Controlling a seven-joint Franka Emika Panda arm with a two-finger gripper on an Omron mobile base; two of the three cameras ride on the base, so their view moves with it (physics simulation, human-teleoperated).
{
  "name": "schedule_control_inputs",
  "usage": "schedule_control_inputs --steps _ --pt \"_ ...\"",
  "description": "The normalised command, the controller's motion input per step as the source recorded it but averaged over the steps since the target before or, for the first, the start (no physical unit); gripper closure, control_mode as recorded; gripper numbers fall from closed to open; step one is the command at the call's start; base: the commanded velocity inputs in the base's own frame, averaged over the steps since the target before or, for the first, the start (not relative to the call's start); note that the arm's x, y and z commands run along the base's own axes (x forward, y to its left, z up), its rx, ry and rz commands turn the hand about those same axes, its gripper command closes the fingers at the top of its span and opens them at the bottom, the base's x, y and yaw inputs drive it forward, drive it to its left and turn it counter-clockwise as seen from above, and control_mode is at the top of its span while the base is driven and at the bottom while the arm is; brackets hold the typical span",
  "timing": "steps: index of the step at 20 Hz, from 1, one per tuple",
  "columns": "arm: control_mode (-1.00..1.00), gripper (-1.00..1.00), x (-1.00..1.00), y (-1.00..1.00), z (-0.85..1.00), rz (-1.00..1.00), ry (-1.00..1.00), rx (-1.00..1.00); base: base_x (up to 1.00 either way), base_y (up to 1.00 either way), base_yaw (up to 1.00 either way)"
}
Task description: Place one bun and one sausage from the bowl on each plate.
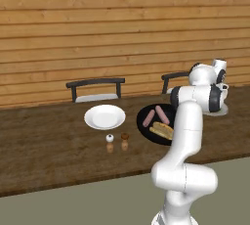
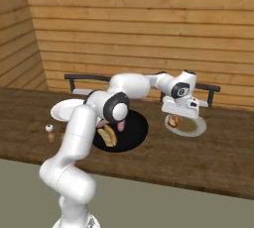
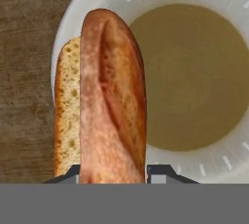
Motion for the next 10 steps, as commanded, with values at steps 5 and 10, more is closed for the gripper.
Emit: schedule_control_inputs --steps 5,10 --pt "-1.0 1.0 0.0 0.12 -0.14 0.0 -0.05 -0.01 0.0 0.0 0.0" --pt "-1.0 1.0 0.03 0.1 -0.13 0.0 -0.02 0.0 0.0 0.0 0.0"
